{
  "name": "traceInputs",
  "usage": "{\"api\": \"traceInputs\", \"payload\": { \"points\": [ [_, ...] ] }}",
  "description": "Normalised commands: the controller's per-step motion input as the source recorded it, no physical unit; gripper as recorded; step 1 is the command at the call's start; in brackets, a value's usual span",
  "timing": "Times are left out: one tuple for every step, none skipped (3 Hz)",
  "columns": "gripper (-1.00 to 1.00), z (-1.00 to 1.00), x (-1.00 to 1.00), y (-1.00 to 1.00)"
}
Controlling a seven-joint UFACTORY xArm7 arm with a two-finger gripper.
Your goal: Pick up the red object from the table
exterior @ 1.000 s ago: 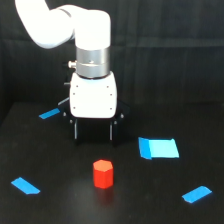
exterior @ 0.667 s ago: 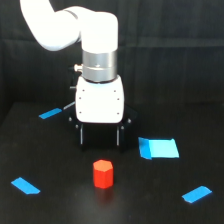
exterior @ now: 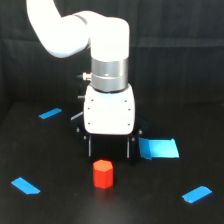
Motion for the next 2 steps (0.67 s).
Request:
{"api": "traceInputs", "payload": {
  "points": [
    [1.0,0.0,-0.07,-0.79],
    [1.0,0.02,0.05,-0.85]
  ]
}}
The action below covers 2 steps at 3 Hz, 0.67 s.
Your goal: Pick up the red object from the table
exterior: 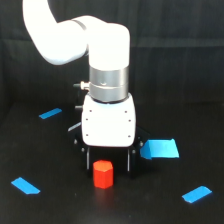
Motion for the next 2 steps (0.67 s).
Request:
{"api": "traceInputs", "payload": {
  "points": [
    [0.83,-0.12,0.03,-0.37],
    [-0.85,-0.23,0.01,0.04]
  ]
}}
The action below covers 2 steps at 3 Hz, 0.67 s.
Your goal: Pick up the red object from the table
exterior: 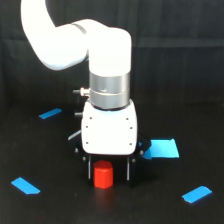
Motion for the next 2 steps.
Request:
{"api": "traceInputs", "payload": {
  "points": [
    [-1.0,-0.12,0.09,0.11],
    [-1.0,-0.15,0.04,0.1]
  ]
}}
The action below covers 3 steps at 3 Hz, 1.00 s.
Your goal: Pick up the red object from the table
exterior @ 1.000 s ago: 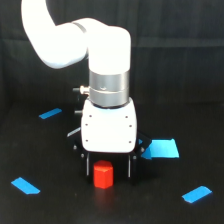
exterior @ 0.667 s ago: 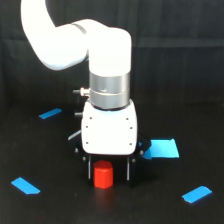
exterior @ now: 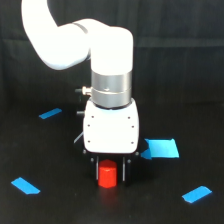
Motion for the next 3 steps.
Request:
{"api": "traceInputs", "payload": {
  "points": [
    [-1.0,-0.14,-0.02,0.11],
    [-0.98,-0.07,0.07,0.08],
    [-1.0,1.0,-0.08,0.14]
  ]
}}
